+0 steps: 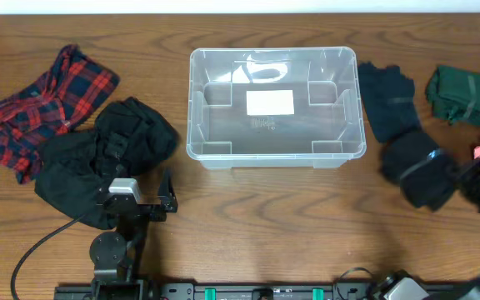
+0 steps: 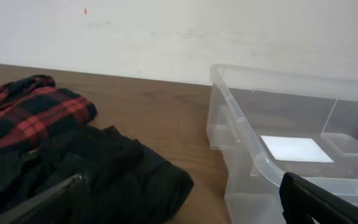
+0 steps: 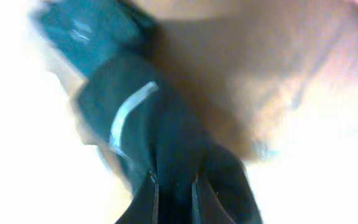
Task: Pack container
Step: 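Carry the black garment into the bin and lower it at the back-left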
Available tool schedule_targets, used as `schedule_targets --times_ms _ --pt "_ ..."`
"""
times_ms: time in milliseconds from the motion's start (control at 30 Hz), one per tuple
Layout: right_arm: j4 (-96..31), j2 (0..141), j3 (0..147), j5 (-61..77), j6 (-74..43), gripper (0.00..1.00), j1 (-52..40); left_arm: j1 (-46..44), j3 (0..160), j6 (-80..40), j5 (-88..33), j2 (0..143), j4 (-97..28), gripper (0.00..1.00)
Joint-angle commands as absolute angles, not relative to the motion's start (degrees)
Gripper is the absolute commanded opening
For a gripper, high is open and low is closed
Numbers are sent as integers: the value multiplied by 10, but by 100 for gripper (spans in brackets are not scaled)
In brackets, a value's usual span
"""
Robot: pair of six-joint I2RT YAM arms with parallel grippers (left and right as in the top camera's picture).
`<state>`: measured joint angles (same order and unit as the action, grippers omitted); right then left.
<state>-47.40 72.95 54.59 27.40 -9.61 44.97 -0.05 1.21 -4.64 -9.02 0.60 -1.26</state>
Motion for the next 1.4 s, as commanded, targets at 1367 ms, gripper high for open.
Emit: schedule_targets --times_ms 1367 --pt "-90 1020 785 288 -233 1 -192 2 2 -48 -100 6 -32 98"
